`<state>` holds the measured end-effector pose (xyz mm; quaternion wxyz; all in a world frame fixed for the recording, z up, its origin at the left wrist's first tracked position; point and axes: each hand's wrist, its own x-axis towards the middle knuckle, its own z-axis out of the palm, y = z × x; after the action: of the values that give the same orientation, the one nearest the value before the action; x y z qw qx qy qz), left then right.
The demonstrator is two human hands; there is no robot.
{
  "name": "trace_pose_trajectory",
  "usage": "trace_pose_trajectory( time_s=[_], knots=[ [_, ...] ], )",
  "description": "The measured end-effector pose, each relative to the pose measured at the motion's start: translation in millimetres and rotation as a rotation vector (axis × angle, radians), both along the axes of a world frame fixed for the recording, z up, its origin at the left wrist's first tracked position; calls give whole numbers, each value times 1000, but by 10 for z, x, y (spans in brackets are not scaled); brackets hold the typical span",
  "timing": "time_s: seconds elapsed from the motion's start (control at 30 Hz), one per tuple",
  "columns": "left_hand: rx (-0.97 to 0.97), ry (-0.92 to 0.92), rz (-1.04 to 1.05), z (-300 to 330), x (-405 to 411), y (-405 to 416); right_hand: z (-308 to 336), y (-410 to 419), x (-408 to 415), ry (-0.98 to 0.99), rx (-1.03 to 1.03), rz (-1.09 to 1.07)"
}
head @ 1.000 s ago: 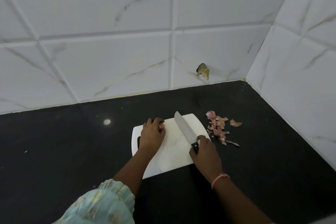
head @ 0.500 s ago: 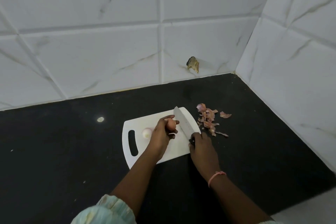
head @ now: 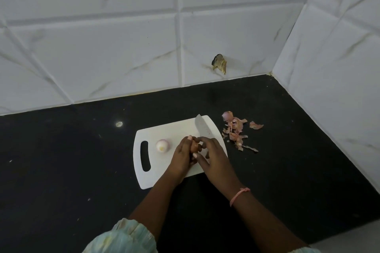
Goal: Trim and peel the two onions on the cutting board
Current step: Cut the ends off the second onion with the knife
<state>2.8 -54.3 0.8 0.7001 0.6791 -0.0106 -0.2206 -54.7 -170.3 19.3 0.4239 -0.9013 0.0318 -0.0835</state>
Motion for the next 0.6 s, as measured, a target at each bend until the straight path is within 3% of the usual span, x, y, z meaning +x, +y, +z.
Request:
trace_pose_trajectory(
  time_s=[0.3, 0.5, 0.6],
  knots=[
    [-20, 109, 95, 262, -32, -292, 20, -180, -28, -97, 154, 20],
    [-143, 305, -225, 675, 38, -730, 196, -576, -51, -44, 335, -27],
    [-46, 115, -369, 678, 50, -806, 323, -762, 2, 13, 581, -178]
  ],
)
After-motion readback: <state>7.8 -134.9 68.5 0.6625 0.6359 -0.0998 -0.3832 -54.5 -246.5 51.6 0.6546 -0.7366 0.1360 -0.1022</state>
